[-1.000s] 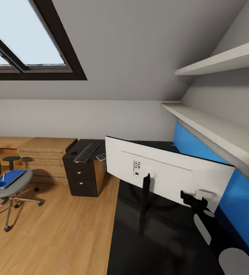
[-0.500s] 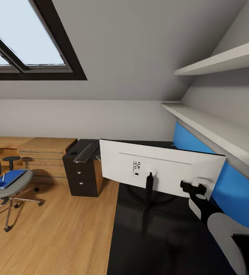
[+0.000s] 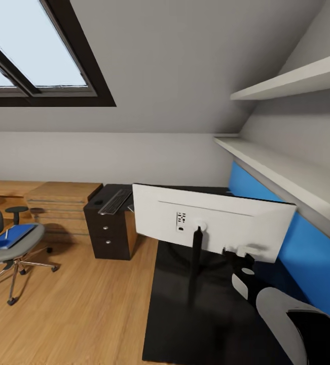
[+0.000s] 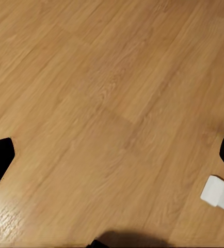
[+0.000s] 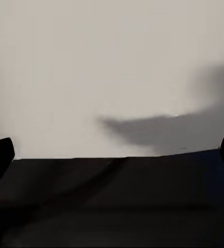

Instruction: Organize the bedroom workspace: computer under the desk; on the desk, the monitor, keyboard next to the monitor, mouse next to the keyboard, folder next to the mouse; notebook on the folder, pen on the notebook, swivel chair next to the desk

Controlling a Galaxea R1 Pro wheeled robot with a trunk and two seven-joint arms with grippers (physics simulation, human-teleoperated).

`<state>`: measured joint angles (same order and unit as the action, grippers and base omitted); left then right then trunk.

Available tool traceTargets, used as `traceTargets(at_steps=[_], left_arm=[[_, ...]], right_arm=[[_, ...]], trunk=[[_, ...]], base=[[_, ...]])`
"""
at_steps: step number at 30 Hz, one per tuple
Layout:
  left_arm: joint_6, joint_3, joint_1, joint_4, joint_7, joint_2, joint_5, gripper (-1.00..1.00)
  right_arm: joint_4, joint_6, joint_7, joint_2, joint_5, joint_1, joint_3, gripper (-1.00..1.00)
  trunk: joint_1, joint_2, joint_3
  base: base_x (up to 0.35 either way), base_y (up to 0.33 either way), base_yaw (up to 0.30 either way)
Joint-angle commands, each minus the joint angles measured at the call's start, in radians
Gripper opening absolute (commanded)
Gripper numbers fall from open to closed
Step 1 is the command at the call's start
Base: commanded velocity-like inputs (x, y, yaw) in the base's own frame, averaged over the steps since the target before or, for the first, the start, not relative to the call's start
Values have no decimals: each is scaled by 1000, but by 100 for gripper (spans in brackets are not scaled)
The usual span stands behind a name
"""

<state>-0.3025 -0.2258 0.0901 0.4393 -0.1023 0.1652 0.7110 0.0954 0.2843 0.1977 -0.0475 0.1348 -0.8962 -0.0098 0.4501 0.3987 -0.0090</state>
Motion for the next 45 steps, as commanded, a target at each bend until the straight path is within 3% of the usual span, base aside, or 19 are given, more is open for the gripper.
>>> traceTargets(at_steps=[1,5,12,20,25,29,45], left_arm=[[-4,-9,0,0,-8,1,-4,100],[-2,-9,0,0,-8,-1,-26,100],[-2,-7,0,-1,-8,-1,-32,100],[-3,-7,0,-1,-8,-1,-34,100],[-3,-7,0,-1,-7,-1,-35,100],[1,-8,0,-1,-7,-1,-35,100],[-1,-9,0,-1,-6,-1,-36,100]], right_arm=[[-1,6,-1,5,7,0,0,100],[-2,8,0,25,1,1,-1,100],[-16,9,-2,29,-2,2,0,100],[-50,10,-8,36,-15,2,5,100],[-57,14,-10,74,-21,3,4,100],[-58,33,-11,88,-37,5,5,100],[-59,71,-8,87,-44,7,3,100]], trunk=[[0,1,-1],[0,1,-1],[0,1,-1],[0,1,-1],[0,1,-1],[0,1,-1],[0,1,-1]], base=[[-311,0,0],[-326,0,0],[-290,3,0],[-3,213,0],[95,311,0],[173,252,0],[98,18,0]])
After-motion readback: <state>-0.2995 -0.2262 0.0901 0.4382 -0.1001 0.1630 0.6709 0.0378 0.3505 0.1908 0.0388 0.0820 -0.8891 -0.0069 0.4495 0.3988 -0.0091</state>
